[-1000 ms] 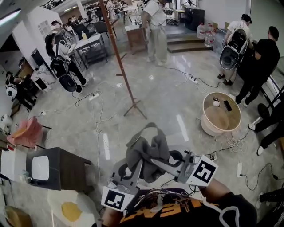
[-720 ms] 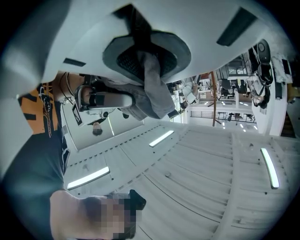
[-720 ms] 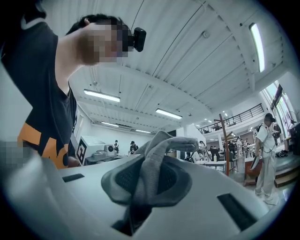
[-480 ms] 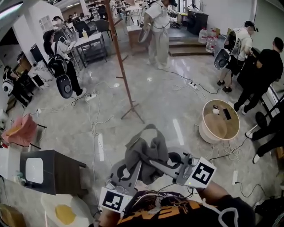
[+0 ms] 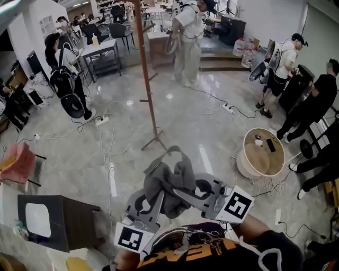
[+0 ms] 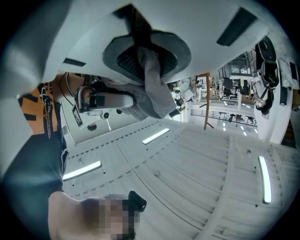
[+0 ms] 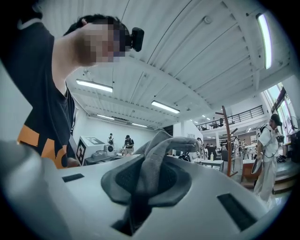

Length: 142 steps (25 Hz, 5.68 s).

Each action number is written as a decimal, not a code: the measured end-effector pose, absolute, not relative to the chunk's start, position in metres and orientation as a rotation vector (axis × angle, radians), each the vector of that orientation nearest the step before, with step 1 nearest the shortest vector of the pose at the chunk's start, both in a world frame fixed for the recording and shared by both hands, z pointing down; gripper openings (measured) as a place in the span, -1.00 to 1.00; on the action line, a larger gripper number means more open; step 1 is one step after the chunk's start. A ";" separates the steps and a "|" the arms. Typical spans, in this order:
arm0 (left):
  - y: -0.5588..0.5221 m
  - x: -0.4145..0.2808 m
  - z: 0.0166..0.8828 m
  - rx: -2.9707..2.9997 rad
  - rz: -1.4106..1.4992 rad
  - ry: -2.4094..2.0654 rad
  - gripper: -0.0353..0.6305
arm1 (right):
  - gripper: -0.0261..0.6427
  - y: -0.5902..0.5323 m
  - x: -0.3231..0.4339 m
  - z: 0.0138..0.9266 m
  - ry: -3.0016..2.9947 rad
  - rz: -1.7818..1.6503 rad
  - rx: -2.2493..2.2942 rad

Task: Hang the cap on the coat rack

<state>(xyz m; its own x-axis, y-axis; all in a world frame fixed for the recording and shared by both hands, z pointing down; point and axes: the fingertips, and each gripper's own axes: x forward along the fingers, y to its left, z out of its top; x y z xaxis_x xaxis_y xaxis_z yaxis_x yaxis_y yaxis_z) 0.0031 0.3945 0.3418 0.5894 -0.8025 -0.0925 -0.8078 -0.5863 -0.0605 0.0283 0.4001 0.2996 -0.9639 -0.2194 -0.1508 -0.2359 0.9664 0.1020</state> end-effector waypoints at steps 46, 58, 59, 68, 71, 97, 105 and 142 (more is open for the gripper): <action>-0.107 -0.076 0.357 -2.631 0.016 1.495 -0.77 | -0.77 -0.106 -0.049 0.315 2.969 0.177 -0.250; -0.213 -0.116 0.350 -2.658 0.003 1.383 -0.77 | -0.77 -0.209 -0.088 0.303 2.945 0.258 -0.336; -0.218 -0.114 0.348 -2.641 -0.007 1.386 -0.77 | -0.77 -0.214 -0.086 0.302 2.938 0.267 -0.315; -0.260 -0.121 0.330 -2.537 -0.015 1.506 -0.77 | -0.77 -0.257 -0.089 0.286 2.908 0.303 -0.166; -0.275 -0.126 0.324 -2.525 -0.009 1.526 -0.78 | -0.77 -0.272 -0.093 0.281 2.914 0.305 -0.140; -0.315 -0.143 0.360 -2.576 -0.032 1.594 -0.77 | -0.77 -0.316 -0.116 0.318 2.968 0.164 -0.146; -0.323 -0.140 0.371 -2.594 -0.025 1.595 -0.77 | -0.77 -0.327 -0.115 0.334 2.989 0.132 -0.178; -0.363 -0.150 0.443 -2.571 -0.033 1.646 -0.77 | -0.77 -0.379 -0.127 0.416 3.130 0.063 -0.329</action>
